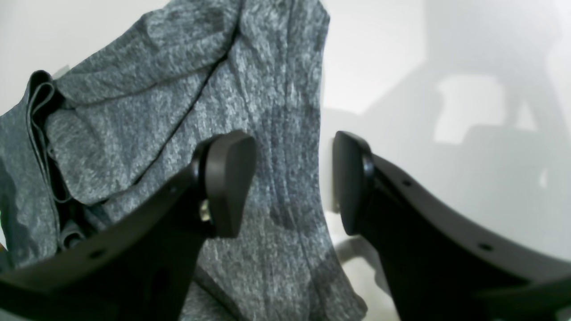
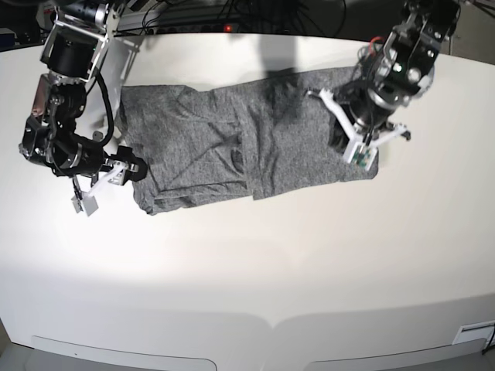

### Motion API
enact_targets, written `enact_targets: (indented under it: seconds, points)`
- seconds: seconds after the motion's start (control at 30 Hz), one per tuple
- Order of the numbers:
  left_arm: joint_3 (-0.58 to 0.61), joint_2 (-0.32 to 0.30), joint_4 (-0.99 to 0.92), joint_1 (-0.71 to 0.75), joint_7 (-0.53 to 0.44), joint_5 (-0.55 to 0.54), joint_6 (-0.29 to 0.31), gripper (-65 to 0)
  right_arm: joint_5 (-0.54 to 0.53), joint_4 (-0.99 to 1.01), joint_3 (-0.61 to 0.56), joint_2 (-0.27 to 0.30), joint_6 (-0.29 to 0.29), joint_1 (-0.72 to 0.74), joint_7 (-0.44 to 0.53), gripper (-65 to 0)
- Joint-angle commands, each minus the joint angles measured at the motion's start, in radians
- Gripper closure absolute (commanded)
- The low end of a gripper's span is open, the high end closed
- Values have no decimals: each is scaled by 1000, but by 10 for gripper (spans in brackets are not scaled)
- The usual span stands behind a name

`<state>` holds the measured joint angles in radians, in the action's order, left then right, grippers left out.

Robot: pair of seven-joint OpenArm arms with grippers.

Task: Fold the T-shirt properly
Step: 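Release the folded end and press it flat with the left gripper, then grasp the strip's other end with the right gripper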

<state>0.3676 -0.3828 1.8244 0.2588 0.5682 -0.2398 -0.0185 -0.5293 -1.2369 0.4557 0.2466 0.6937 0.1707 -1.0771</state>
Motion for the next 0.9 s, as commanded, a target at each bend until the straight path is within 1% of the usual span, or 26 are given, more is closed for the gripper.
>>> enact_targets:
  seconds: [0.0,0.07,0.1,0.23,0.4,0.5,0.57,0.7,0.83,0.87]
  points:
    - [-6,-5,2,10,-42,16,3,0,-5,-13,0,11,4,15,-2,-321]
    - [-9,-5,-45,30,-88,54,3,0,-5,-13,0,11,4,15,-2,-321]
    - [-9,-5,-78,29,-96,66,2,0,-5,-13,0,11,4,15,-1,-321]
    - [-25,-6,-183,8,-84,117,-5,0,-5,-13,0,11,4,15,-3,-321]
    - [-76,-16,-200,6,-70,117,-1,0,-9,-13,0,11,4,14,-5,-321]
    - [-80,-40,-200,5,-84,116,35,0,-14,-13,0,11,4,14,-19,-321]
    - [-80,-53,-200,5,-87,110,50,0,-39,-13,0,12,4,14,-31,-322]
    - [-80,-52,-191,5,-87,108,50,0,-53,-13,-31,15,4,14,-35,-324]
    - [-80,-52,-156,5,-87,108,50,0,-54,4,-126,26,4,11,-34,-450]
    - [-80,-52,-145,5,-86,108,49,0,-54,13,-160,31,4,11,-34,-470]
